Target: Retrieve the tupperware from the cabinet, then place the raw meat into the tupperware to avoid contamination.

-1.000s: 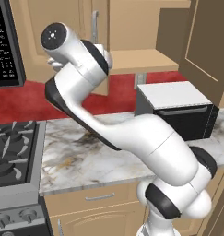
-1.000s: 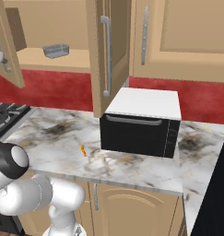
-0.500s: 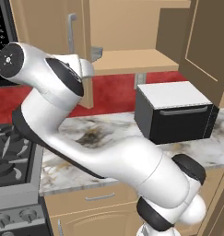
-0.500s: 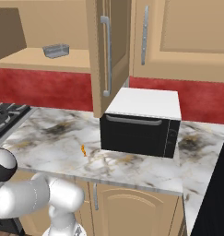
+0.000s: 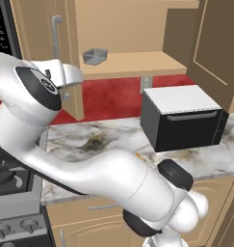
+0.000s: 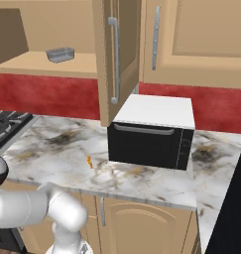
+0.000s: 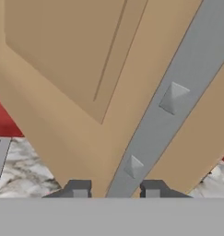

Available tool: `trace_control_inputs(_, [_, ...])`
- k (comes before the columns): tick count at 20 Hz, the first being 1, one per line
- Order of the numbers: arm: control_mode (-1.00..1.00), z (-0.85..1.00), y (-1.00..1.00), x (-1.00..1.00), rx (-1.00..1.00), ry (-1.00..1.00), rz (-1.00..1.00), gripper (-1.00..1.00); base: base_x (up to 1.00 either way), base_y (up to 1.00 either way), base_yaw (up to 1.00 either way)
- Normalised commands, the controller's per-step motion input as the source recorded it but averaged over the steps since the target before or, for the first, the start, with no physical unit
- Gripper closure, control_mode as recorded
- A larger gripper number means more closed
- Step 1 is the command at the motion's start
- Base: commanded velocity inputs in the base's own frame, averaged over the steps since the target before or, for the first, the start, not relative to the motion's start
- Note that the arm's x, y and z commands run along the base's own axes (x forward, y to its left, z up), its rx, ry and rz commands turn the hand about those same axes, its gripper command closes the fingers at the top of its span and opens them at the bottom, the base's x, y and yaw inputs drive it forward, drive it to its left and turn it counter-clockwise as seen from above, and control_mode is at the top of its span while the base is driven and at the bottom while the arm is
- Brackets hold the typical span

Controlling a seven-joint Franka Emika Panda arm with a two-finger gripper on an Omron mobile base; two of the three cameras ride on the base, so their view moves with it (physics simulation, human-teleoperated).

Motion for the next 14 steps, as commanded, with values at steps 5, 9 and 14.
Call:
trace_control_inputs(5, [-1.0, 0.0, 0.0, -0.23, 0.0, 0.0, -0.01, -1.0, 0.0, 0.0, 0.0])
trace_control_inputs(9, [-1.0, 0.0, 0.0, -0.71, 0.01, 0.0, -0.08, -1.0, 0.0, 0.0, 0.0])
trace_control_inputs(14, [-1.0, 0.0, -0.05, -0.75, 0.0, 0.0, -0.14, -1.0, 0.0, 0.0, 0.0])
